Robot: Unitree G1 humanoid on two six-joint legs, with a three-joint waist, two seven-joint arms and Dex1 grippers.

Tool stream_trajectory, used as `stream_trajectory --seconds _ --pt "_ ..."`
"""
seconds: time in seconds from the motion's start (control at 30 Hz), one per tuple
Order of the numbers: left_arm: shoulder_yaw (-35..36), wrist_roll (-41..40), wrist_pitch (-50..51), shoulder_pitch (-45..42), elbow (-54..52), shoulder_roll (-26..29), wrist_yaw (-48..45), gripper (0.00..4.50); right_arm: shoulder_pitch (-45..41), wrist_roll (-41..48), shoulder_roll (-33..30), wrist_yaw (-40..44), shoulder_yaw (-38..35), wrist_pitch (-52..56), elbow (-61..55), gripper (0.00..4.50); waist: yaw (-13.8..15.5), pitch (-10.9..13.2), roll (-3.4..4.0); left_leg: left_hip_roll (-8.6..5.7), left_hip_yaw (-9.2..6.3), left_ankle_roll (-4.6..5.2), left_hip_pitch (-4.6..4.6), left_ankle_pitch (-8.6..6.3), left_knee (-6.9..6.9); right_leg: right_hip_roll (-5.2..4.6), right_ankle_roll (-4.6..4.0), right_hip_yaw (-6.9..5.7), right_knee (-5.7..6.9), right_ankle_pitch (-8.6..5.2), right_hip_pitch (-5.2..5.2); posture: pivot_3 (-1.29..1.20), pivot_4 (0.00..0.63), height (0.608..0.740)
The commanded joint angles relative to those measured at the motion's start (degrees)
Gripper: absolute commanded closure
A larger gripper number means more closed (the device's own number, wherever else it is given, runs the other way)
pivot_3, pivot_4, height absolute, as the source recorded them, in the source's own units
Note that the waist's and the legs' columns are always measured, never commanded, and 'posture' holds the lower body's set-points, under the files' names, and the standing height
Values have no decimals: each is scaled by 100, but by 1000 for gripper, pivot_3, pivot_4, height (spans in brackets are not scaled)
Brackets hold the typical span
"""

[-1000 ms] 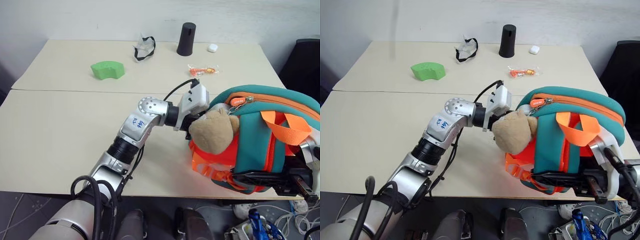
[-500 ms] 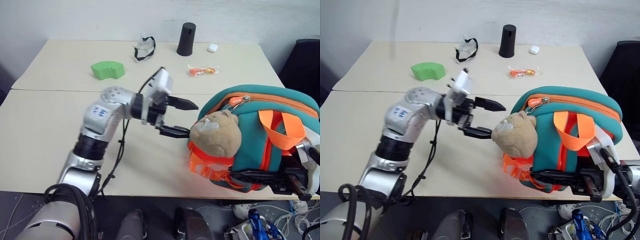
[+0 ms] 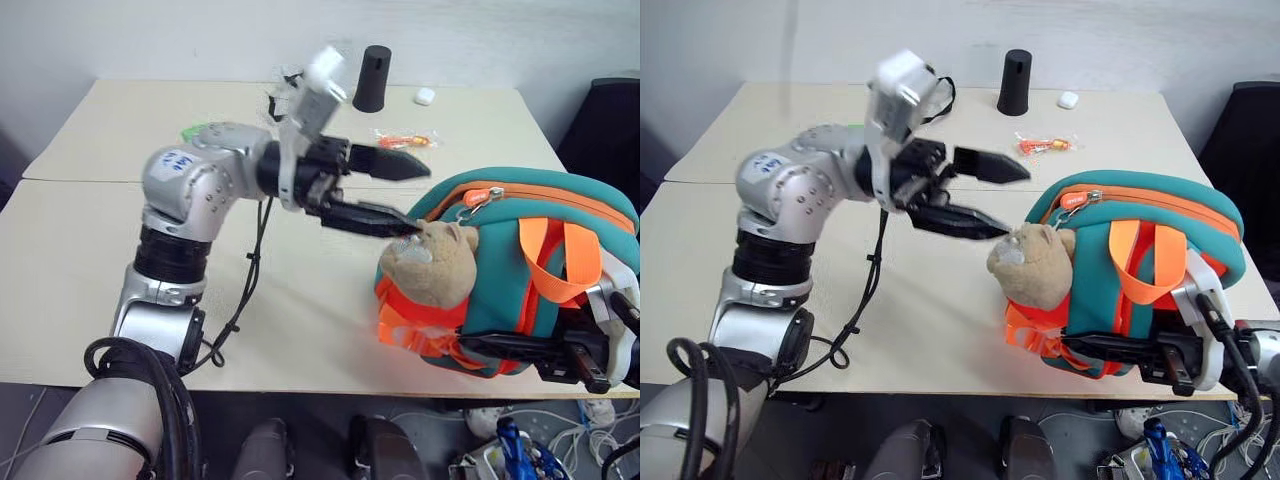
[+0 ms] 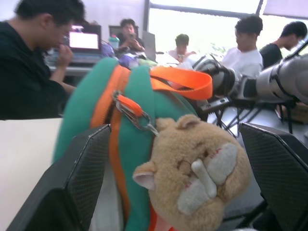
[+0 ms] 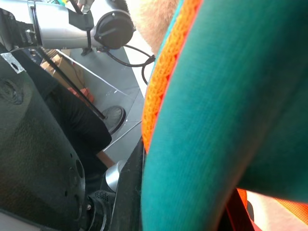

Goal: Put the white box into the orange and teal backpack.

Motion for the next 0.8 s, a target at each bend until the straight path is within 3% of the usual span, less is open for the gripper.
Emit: stream_trajectory --seconds 0.03,0.57,0.67,0.8 --pt "-266 412 -475 23 -102 183 -159 35 71 21 29 -22 -54 -63 -111 4500 3 0 0 1 0 -1 2 0 0 1 -1 0 1 -1 0 0 150 740" --pt "-562 90 -20 311 -698 70 -628 35 192 -31 69 -242 28 -221 -142 4500 13 0 0 2 -4 2 0 -1 0 -9 -2 1 0 -1 1 0 150 740" --pt "-468 -98 181 296 -694 6 -654 615 159 -85 81 -275 82 -239 -123 4500 18 0 0 0 -4 2 0 0 0 -7 -3 0 1 -1 2 0 150 740" --pt "-499 -26 141 289 -631 68 -635 1891 124 -106 86 -296 111 -244 -104 4500 14 0 0 0 -4 3 0 0 0 -7 -2 0 0 -1 1 0 150 740"
